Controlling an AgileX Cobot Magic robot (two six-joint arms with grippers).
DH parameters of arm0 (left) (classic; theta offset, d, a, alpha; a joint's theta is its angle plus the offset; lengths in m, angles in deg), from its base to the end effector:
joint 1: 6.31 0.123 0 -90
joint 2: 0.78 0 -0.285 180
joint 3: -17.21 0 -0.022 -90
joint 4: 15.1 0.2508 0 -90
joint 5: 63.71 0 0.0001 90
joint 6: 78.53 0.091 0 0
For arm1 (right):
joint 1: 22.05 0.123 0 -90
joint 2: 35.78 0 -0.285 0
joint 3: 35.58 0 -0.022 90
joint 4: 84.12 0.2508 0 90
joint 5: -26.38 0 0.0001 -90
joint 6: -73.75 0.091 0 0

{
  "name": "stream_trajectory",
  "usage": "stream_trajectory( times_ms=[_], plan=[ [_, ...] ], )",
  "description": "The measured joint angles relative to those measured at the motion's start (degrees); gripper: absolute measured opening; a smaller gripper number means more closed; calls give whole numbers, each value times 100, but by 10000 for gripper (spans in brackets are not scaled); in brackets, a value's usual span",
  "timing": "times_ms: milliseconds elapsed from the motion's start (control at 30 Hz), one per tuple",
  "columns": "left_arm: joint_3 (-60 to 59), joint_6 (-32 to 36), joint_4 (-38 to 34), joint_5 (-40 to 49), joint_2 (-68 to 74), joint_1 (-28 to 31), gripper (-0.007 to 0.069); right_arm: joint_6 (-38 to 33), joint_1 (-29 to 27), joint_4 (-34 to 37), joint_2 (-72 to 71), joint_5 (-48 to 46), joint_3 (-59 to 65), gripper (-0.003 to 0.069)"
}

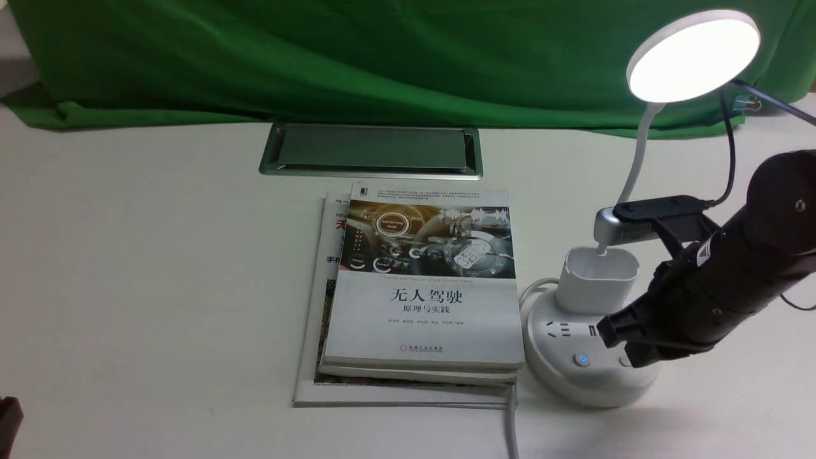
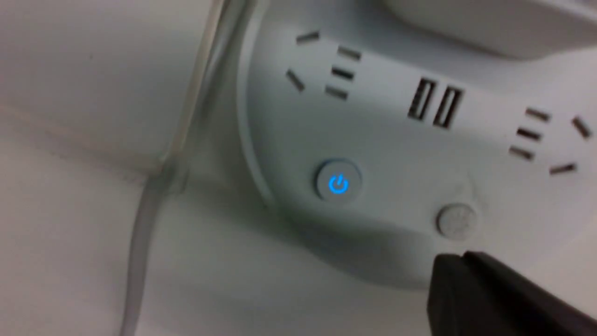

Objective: Turn off the desk lamp on the white desktop by hand.
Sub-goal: 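Press the power button on the lamp base to turn the lamp off with the right gripper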

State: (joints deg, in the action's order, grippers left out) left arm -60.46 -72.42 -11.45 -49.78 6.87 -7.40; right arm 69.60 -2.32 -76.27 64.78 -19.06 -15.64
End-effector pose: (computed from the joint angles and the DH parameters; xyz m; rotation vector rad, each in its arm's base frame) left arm 0.0555 0.0003 0.1886 0.1510 1.7267 0.1233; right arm 0.2811 0.1102 0.2071 -0.4811 2.8665 0.2063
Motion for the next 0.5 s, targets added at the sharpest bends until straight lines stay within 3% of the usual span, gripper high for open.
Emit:
stream_trajectory(
  times_ms=[500],
  plan=[
    [0, 0, 0, 0, 0, 0, 20, 0, 0, -5, 543, 223, -66, 35]
  ],
)
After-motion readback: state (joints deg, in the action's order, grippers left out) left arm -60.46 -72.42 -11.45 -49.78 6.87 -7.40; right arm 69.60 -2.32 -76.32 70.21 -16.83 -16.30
